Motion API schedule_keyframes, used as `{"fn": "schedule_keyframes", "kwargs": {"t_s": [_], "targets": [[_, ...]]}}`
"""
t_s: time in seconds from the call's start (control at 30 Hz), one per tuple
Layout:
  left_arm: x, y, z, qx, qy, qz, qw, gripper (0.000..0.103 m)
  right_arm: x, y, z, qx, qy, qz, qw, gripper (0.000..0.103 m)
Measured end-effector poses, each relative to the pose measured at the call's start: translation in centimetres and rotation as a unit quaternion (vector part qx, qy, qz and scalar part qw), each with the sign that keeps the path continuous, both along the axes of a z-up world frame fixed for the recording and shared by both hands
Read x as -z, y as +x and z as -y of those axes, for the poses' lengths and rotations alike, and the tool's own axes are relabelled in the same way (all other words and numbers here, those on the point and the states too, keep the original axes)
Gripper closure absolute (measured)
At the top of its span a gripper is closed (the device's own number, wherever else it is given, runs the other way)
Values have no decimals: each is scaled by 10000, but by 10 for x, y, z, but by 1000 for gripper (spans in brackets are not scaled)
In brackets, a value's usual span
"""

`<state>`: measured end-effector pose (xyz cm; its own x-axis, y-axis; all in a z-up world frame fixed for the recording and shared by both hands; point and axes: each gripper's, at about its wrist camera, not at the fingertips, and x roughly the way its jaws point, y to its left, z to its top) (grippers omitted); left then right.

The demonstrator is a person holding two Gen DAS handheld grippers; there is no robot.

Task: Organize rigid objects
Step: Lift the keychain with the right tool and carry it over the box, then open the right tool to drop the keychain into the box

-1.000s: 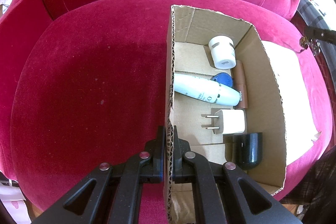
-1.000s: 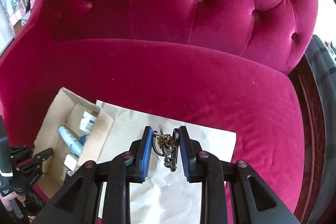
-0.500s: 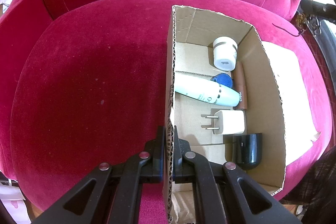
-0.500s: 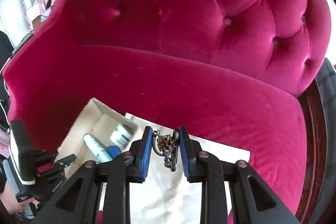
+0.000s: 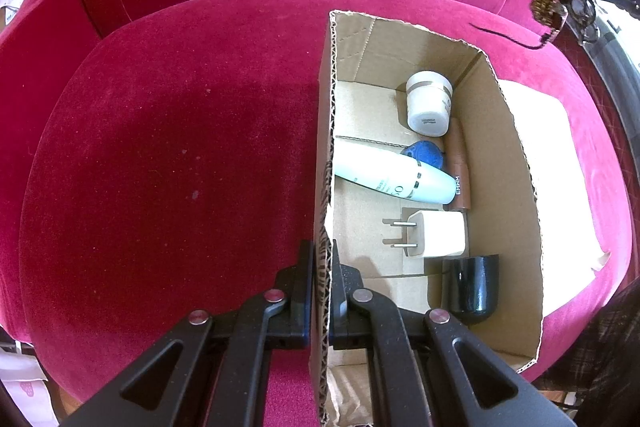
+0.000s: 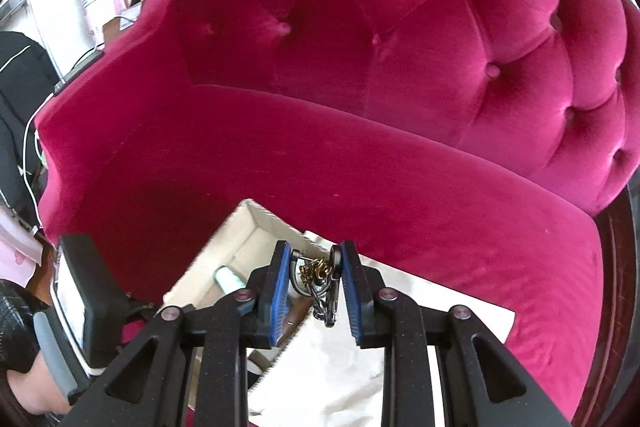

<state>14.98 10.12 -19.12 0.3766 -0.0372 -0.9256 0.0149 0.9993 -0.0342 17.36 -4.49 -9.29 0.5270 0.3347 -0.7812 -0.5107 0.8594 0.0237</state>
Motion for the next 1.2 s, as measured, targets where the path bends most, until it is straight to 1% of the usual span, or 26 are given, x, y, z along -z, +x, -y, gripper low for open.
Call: {"fn": "schedule_keyframes", "kwargs": {"t_s": [0.17, 0.6, 1.2], "targets": [[0, -1, 0, -8, -6, -5, 10000, 98, 4, -4, -19, -212, 22, -55, 9998, 77], [1, -1, 0, -9, -15, -4, 10000, 99, 18, -4, -45, -345, 150, -269, 9989, 77], [5, 0, -2, -35, -32, -23, 10000, 99, 23, 0, -46, -320, 191, -358, 9987, 77]]}}
